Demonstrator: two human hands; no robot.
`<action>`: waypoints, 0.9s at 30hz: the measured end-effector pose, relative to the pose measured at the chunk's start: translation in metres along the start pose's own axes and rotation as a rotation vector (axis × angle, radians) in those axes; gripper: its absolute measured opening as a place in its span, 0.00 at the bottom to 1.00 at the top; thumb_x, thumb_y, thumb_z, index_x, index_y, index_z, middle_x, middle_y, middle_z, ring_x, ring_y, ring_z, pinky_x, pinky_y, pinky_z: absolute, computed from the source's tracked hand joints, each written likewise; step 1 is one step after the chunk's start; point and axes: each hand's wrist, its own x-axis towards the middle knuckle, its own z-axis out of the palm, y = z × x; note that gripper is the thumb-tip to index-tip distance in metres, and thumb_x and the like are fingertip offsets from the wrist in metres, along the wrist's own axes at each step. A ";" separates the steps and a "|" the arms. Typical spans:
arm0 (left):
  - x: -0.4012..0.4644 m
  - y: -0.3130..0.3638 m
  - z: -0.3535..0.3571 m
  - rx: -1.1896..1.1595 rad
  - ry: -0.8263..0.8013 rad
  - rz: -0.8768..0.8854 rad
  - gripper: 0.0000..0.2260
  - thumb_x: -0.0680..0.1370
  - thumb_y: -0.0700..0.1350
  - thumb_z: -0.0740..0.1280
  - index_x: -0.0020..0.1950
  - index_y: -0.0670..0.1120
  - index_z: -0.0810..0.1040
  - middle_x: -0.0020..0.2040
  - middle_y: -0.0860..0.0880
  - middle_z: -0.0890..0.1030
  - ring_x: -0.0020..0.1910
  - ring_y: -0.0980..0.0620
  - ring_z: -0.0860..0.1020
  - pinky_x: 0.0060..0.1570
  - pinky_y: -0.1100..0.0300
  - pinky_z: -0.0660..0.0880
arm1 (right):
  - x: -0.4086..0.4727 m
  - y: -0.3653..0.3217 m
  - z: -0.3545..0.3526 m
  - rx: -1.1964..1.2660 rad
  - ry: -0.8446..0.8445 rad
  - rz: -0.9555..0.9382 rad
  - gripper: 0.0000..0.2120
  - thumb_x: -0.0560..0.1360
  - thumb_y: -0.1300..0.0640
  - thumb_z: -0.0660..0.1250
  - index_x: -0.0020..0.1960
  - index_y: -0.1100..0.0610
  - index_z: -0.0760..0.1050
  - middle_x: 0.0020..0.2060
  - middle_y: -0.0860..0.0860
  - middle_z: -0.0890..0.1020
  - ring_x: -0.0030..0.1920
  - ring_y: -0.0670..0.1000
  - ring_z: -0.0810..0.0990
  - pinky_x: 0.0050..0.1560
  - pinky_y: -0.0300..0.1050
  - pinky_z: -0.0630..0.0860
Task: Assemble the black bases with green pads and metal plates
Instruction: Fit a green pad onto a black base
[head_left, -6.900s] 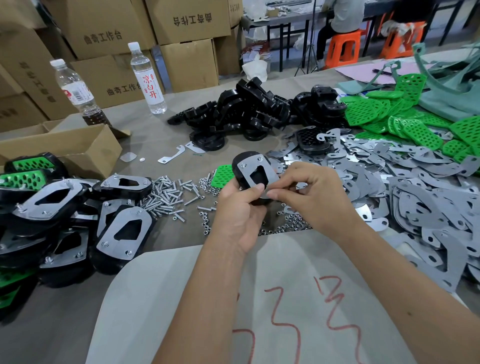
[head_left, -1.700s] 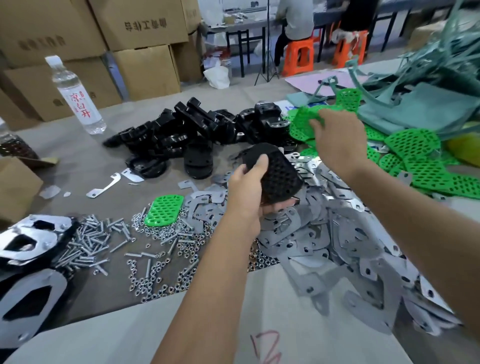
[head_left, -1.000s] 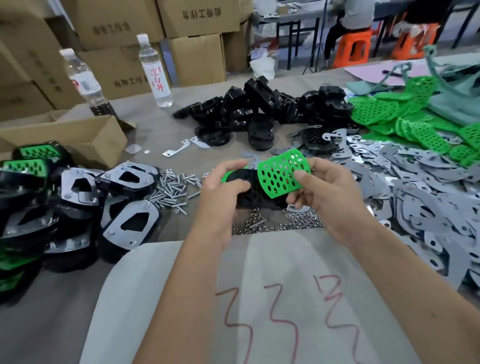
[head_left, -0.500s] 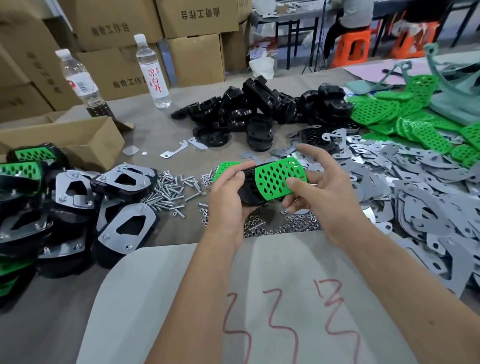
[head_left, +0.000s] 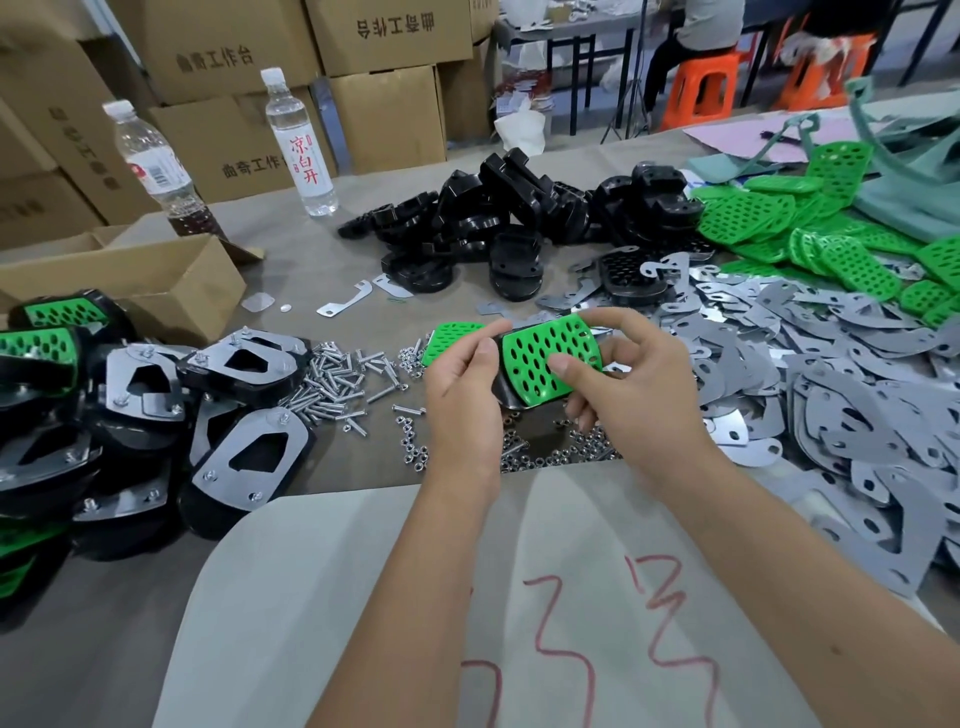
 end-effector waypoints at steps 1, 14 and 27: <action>0.000 0.000 0.000 0.002 -0.003 0.005 0.14 0.86 0.38 0.59 0.60 0.39 0.84 0.59 0.37 0.84 0.61 0.35 0.81 0.63 0.31 0.76 | 0.000 0.000 0.000 0.014 0.010 0.009 0.16 0.75 0.62 0.77 0.58 0.50 0.79 0.38 0.57 0.84 0.25 0.53 0.81 0.25 0.42 0.76; 0.003 -0.004 0.002 -0.119 -0.015 -0.107 0.06 0.85 0.41 0.65 0.51 0.42 0.81 0.45 0.45 0.85 0.46 0.46 0.84 0.53 0.41 0.82 | 0.004 -0.004 -0.007 0.360 0.021 0.210 0.03 0.79 0.64 0.71 0.51 0.58 0.79 0.35 0.51 0.83 0.26 0.46 0.75 0.24 0.35 0.70; 0.011 -0.004 -0.001 -0.164 0.034 -0.135 0.07 0.85 0.43 0.64 0.49 0.44 0.79 0.35 0.53 0.86 0.38 0.54 0.84 0.48 0.49 0.83 | 0.008 -0.021 -0.017 0.261 -0.196 0.118 0.06 0.84 0.56 0.65 0.59 0.55 0.71 0.47 0.58 0.87 0.31 0.55 0.82 0.24 0.39 0.71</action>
